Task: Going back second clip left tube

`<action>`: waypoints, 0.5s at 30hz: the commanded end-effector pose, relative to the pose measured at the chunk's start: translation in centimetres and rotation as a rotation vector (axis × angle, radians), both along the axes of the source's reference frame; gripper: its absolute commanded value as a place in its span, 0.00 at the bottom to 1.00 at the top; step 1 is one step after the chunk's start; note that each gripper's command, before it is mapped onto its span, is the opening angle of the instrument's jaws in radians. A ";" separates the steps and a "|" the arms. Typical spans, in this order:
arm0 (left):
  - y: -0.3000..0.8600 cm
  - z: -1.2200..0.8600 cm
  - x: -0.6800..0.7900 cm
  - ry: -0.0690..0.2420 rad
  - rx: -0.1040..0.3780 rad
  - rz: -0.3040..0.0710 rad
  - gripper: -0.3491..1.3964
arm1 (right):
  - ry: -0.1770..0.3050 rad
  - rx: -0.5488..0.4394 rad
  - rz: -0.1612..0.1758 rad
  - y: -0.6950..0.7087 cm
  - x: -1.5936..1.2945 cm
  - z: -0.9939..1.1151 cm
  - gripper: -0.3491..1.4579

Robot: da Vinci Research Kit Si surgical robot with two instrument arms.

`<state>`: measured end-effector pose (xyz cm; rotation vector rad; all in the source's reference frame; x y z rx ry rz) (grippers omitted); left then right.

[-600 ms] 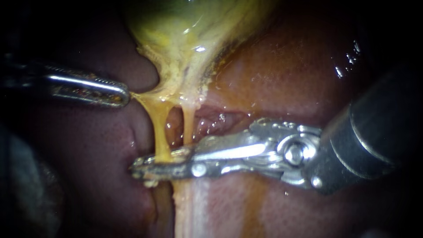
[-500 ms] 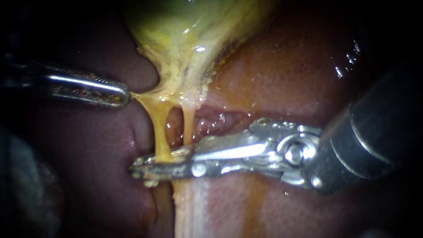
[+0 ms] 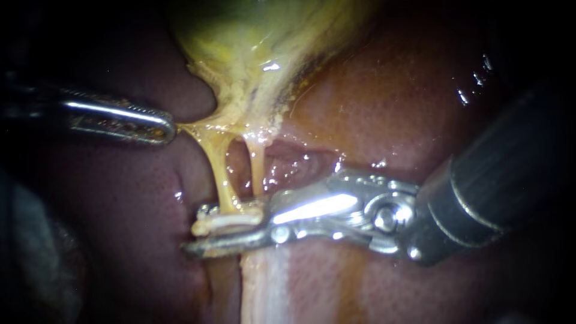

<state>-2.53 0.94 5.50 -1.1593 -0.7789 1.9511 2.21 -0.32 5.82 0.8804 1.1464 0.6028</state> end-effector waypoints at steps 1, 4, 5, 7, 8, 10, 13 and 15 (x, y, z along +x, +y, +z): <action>0.00 0.00 0.00 -0.001 0.000 0.000 0.00 | 0.000 -0.020 0.013 0.01 0.00 0.03 0.45; 0.00 0.00 0.00 0.000 0.000 0.000 0.00 | -0.019 -0.089 0.068 0.08 -0.02 0.11 0.46; 0.00 0.00 0.00 0.000 0.000 0.000 0.00 | -0.025 -0.103 0.077 0.11 -0.03 0.12 0.46; 0.00 0.00 0.00 0.000 0.000 0.000 0.00 | -0.038 -0.127 0.082 0.16 -0.06 0.17 0.46; 0.00 0.00 0.00 0.000 0.000 0.000 0.00 | -0.041 -0.145 0.079 0.18 -0.07 0.18 0.47; 0.00 0.00 0.00 0.000 0.000 0.000 0.00 | -0.055 -0.177 0.064 0.20 -0.11 0.22 0.47; 0.00 0.00 0.00 0.000 0.000 0.000 0.00 | -0.060 -0.227 0.049 0.22 -0.16 0.22 0.47; 0.00 0.00 0.00 0.000 0.000 0.000 0.00 | -0.049 -0.259 0.040 0.22 -0.21 0.20 0.47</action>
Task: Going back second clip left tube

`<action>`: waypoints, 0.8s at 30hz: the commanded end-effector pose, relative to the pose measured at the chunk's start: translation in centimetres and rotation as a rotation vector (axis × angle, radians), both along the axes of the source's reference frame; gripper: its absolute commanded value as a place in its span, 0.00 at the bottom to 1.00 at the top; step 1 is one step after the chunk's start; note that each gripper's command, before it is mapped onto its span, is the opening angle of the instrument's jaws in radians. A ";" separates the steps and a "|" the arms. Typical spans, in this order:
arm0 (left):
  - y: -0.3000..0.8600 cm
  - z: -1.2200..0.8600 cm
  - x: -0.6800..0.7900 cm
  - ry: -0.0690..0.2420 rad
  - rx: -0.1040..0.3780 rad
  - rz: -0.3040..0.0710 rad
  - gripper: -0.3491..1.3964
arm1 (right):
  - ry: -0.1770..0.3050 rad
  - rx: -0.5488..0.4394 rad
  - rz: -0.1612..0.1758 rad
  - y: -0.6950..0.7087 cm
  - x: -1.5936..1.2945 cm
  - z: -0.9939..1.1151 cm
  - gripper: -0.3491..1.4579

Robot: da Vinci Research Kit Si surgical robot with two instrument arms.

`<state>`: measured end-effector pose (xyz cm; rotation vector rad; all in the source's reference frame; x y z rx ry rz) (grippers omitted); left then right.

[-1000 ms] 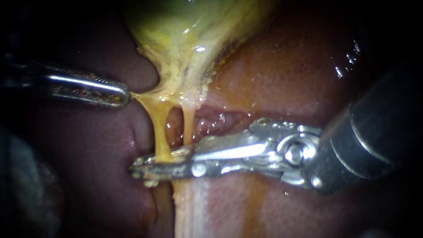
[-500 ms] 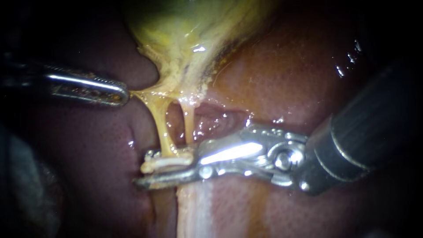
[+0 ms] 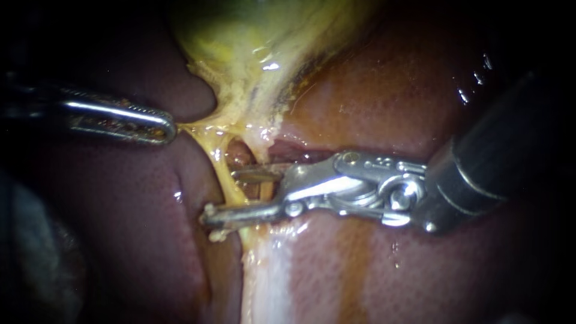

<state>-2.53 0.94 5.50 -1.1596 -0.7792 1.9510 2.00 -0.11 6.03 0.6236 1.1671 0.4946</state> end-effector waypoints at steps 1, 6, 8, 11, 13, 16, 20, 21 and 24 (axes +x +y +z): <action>0.00 0.00 0.00 0.000 0.000 0.000 0.00 | 0.008 -0.025 -0.007 0.01 -0.04 -0.05 0.47; 0.00 0.00 0.01 0.000 0.000 0.000 0.00 | 0.030 -0.110 -0.030 0.01 -0.28 -0.23 0.47; 0.00 0.00 0.01 0.000 0.000 0.000 0.00 | 0.036 -0.138 -0.035 0.00 -0.43 -0.30 0.47; -0.01 0.00 0.01 0.000 -0.001 0.000 0.00 | 0.047 -0.174 -0.049 -0.01 -0.68 -0.36 0.47; -0.01 0.01 0.01 0.000 -0.001 0.000 0.00 | 0.048 -0.190 -0.047 0.00 -0.85 -0.39 0.47; -0.01 0.01 0.00 0.000 -0.001 0.000 0.00 | 0.050 -0.209 -0.048 0.03 -1.07 -0.42 0.47; -0.01 0.01 0.00 0.000 -0.001 0.000 0.00 | 0.053 -0.230 -0.053 0.13 -1.34 -0.46 0.47; -0.01 0.01 0.00 0.000 -0.001 0.000 0.00 | 0.055 -0.234 -0.055 0.15 -1.41 -0.47 0.47; -0.02 0.01 -0.01 0.000 -0.001 -0.001 0.00 | 0.047 -0.238 -0.068 0.18 -1.53 -0.50 0.47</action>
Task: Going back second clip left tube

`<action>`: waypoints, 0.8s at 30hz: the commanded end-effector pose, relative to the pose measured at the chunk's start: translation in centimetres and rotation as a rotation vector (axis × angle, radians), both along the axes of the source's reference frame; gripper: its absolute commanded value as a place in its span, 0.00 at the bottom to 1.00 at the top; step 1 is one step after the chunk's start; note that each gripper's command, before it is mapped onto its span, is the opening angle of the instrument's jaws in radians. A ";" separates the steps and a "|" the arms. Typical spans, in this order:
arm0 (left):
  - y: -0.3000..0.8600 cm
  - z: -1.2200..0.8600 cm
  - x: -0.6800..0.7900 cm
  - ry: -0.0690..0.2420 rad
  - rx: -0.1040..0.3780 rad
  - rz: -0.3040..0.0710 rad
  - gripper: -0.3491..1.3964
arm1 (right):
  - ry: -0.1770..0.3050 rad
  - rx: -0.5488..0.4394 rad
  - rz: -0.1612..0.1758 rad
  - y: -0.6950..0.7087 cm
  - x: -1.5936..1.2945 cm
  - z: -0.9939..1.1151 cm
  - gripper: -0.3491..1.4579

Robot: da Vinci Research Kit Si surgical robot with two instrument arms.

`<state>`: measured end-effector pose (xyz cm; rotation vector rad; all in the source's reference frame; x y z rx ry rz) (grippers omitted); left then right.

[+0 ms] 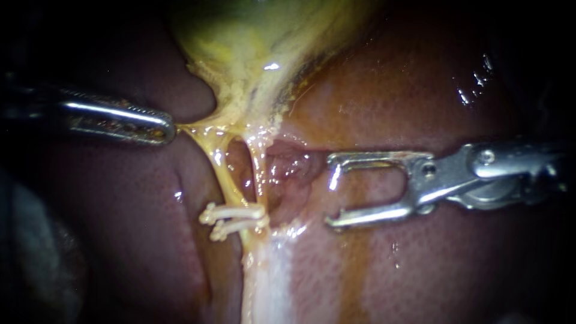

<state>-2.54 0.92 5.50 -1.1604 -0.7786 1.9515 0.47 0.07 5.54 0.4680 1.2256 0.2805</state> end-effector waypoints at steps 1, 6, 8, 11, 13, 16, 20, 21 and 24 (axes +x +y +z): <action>-0.01 0.01 -0.01 0.001 -0.001 -0.001 0.00 | -0.009 -0.001 -0.008 0.00 -0.02 0.00 0.47; -0.04 0.05 -0.08 0.004 -0.004 -0.005 0.00 | -0.029 -0.006 -0.025 -0.02 -0.10 -0.02 0.47; -0.05 0.07 -0.12 0.007 -0.007 -0.010 0.00 | -0.029 -0.006 -0.025 -0.02 -0.11 -0.02 0.47; -0.07 0.12 -0.22 0.006 -0.007 -0.008 0.00 | -0.029 -0.006 -0.026 -0.02 -0.12 -0.02 0.47; -0.10 0.18 -0.29 0.004 -0.007 -0.004 0.00 | -0.027 -0.012 -0.028 -0.02 -0.13 -0.02 0.47; -0.15 0.25 -0.40 0.001 -0.008 0.000 0.00 | -0.027 -0.012 -0.029 -0.03 -0.15 -0.02 0.47; -0.21 0.32 -0.49 -0.002 -0.009 0.006 0.00 | -0.026 -0.011 -0.029 -0.03 -0.16 -0.02 0.47; -0.22 0.33 -0.51 -0.001 -0.009 0.006 0.00 | -0.026 -0.011 -0.029 -0.03 -0.16 -0.02 0.47; -0.23 0.35 -0.54 -0.002 -0.010 0.007 0.00 | -0.026 -0.011 -0.030 -0.03 -0.16 -0.02 0.47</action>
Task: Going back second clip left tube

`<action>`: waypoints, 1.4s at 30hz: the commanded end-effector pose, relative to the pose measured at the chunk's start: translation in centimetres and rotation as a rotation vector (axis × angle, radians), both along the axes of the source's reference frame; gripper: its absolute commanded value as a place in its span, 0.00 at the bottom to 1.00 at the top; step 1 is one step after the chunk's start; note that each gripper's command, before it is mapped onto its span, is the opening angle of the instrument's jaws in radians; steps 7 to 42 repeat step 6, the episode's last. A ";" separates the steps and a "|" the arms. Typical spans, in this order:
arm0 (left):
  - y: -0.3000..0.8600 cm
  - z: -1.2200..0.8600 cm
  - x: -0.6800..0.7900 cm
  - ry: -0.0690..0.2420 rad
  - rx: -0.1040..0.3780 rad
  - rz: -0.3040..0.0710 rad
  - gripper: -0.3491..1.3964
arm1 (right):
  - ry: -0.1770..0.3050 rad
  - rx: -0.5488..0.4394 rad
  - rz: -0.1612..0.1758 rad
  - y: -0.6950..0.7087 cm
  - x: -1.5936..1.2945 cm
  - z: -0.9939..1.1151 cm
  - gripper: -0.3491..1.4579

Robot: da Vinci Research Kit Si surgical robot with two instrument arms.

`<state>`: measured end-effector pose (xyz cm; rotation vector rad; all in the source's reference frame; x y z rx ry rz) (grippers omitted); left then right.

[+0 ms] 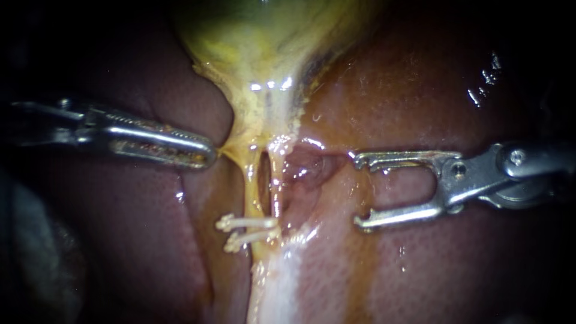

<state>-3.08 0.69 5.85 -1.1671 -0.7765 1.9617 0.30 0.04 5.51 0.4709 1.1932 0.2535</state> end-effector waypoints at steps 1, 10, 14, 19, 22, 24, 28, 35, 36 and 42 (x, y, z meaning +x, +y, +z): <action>0.00 0.00 0.00 0.000 0.000 0.000 0.00 | 0.000 0.000 0.000 0.00 0.00 0.00 0.47; 0.00 0.00 0.00 0.000 -0.001 0.000 0.00 | 0.000 0.000 0.000 0.00 0.00 0.00 0.47; 0.00 0.00 0.00 0.000 -0.001 0.000 0.00 | 0.000 0.000 0.000 0.00 0.00 0.00 0.47; 0.00 0.00 0.00 0.000 -0.001 0.000 0.00 | 0.000 0.000 0.000 0.00 0.00 0.00 0.47; 0.00 0.00 0.00 0.000 -0.001 0.000 0.00 | 0.000 0.000 0.000 0.00 0.00 0.00 0.47; 0.00 0.00 0.00 0.000 -0.001 0.000 0.00 | 0.000 0.000 0.000 0.00 0.00 0.00 0.47; 0.00 0.00 0.00 0.000 -0.001 0.000 0.00 | 0.000 0.000 0.000 0.00 0.00 0.00 0.47; 0.00 0.00 0.00 0.000 -0.001 0.000 0.00 | 0.000 0.000 0.000 0.00 0.00 0.00 0.47; 0.00 0.00 0.00 0.000 -0.001 0.000 0.00 | 0.000 0.000 0.000 0.00 0.00 0.00 0.47; 0.00 0.00 0.00 0.000 -0.001 0.000 0.00 | 0.000 0.000 0.000 0.00 0.00 0.00 0.47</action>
